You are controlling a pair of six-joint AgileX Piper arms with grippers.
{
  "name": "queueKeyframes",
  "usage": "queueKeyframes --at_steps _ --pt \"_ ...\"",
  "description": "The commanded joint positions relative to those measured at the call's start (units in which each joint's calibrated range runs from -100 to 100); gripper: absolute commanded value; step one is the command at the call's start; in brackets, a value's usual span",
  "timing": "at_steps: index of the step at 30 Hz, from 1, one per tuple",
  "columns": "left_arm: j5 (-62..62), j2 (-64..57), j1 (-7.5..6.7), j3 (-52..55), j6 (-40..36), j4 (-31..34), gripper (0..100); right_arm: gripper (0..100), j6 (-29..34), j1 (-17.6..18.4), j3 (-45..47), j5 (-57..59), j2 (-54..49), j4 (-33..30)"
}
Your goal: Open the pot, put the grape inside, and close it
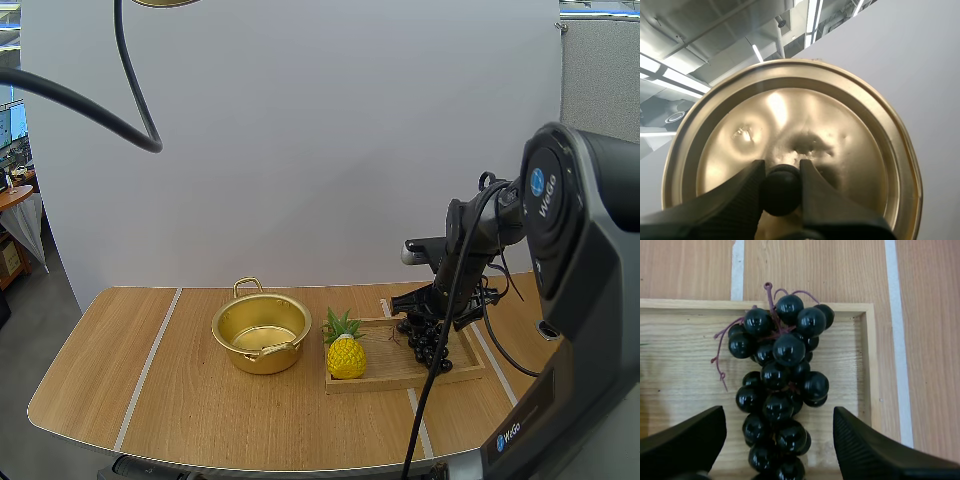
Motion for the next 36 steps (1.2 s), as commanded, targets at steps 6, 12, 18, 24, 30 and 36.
queueKeyframes --at_steps 6,12,18,24,30,36 --pt "-2.0 -0.2 -0.12 -0.3 -0.5 0.0 0 100 -1.5 -0.2 -0.4 -5.7 4.9 0.1" --pt "-2.0 -0.2 -0.12 -0.3 -0.5 0.0 0 100 -2.0 -0.2 -0.4 -8.8 7.9 0.1" --pt "-2.0 -0.2 -0.12 -0.3 -0.5 0.0 0 100 -2.0 -0.2 -0.4 -10.8 10.6 0.1" --pt "-2.0 -0.2 -0.12 -0.3 -0.5 0.0 0 100 -2.0 -0.2 -0.4 -12.4 11.4 0.1" --pt "-2.0 -0.2 -0.12 -0.3 -0.5 0.0 0 74 -1.7 -0.2 -0.4 -11.5 11.4 0.2" --pt "-2.0 -0.2 -0.12 -0.3 -0.5 0.0 0 0 -1.7 -0.2 -0.4 -9.2 11.2 1.5"
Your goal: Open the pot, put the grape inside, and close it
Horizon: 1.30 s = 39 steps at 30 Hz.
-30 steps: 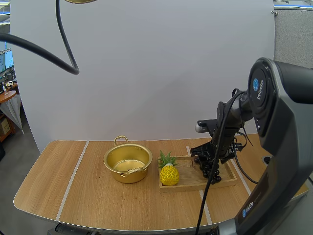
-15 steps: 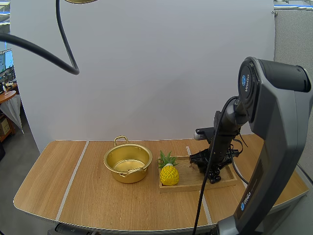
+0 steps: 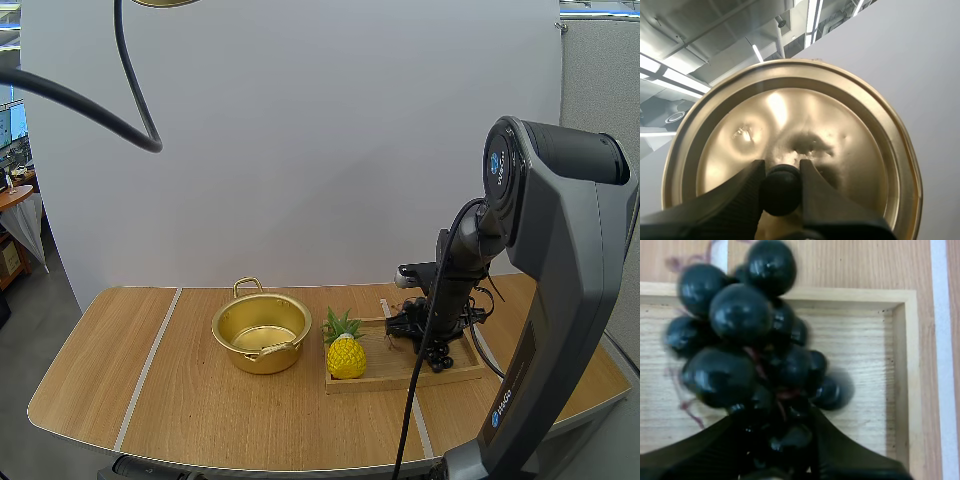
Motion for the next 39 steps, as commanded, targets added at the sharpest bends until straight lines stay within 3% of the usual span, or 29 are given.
queueKeyframes --at_steps 1,8,24,33,39 --pt "-2.0 -0.2 -0.12 -0.3 -0.5 0.0 0 0 -0.3 -0.2 -0.2 1.5 -0.6 0.2" --pt "-2.0 -0.2 -0.12 -0.3 -0.5 0.0 0 0 -0.3 -0.2 -0.2 1.9 -6.6 0.2" --pt "-2.0 -0.2 -0.12 -0.3 -0.5 0.0 0 0 -1.3 0.4 -0.8 6.0 -35.4 0.1" --pt "-2.0 -0.2 -0.12 -0.3 -0.5 0.0 0 0 -1.7 6.8 -12.0 24.1 -39.8 5.0" --pt "-2.0 -0.2 -0.12 -0.3 -0.5 0.0 0 0 -1.8 13.9 -16.0 25.4 -39.8 7.6"
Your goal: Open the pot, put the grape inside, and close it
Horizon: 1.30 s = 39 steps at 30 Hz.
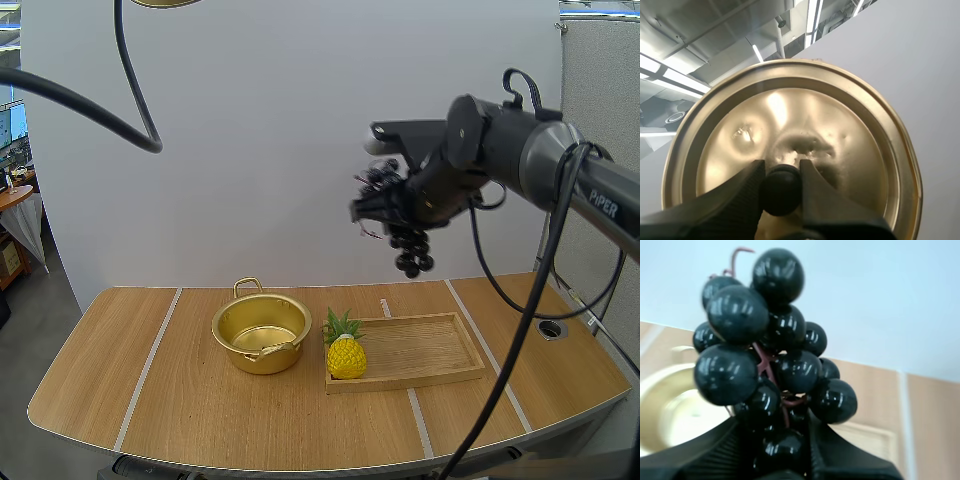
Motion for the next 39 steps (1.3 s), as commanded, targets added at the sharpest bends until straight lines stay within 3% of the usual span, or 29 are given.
queueKeyframes --at_steps 1,7,16,24,39 --pt "-2.0 -0.2 -0.12 -0.3 -0.5 0.0 0 0 -0.6 5.8 -2.5 -0.1 -0.8 1.8" --pt "-2.0 -0.2 -0.12 -0.3 -0.5 0.0 0 0 0.7 12.8 -2.5 -0.5 2.5 1.8" --pt "-2.0 -0.2 -0.12 -0.3 -0.5 0.0 0 0 1.0 17.7 -2.5 -5.4 12.9 1.9" --pt "-2.0 -0.2 -0.12 -0.3 -0.5 0.0 0 0 1.0 18.3 -2.7 -12.5 22.8 1.9" --pt "-2.0 -0.2 -0.12 -0.3 -0.5 0.0 0 0 0.8 18.3 -11.9 -13.0 36.4 -2.4"
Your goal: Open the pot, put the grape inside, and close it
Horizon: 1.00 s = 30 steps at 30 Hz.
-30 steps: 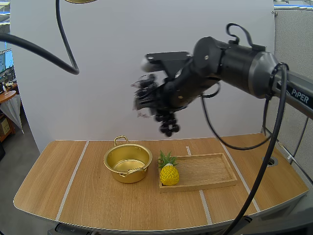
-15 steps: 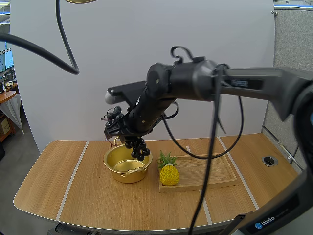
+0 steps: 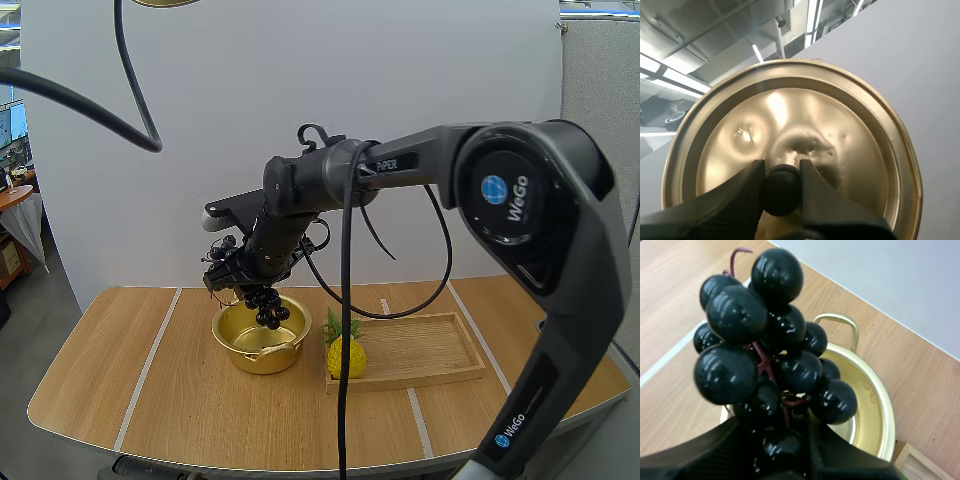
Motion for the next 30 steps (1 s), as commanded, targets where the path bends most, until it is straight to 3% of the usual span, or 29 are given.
queueKeyframes --at_steps 1,30 --pt "-2.0 -0.2 -0.12 -0.3 -0.5 0.0 0 0 -0.3 0.0 -0.7 -1.5 1.4 -2.4" --pt "-2.0 -0.2 -0.12 -0.3 -0.5 0.0 0 0 -0.2 -0.6 1.4 -5.9 12.6 -5.4"
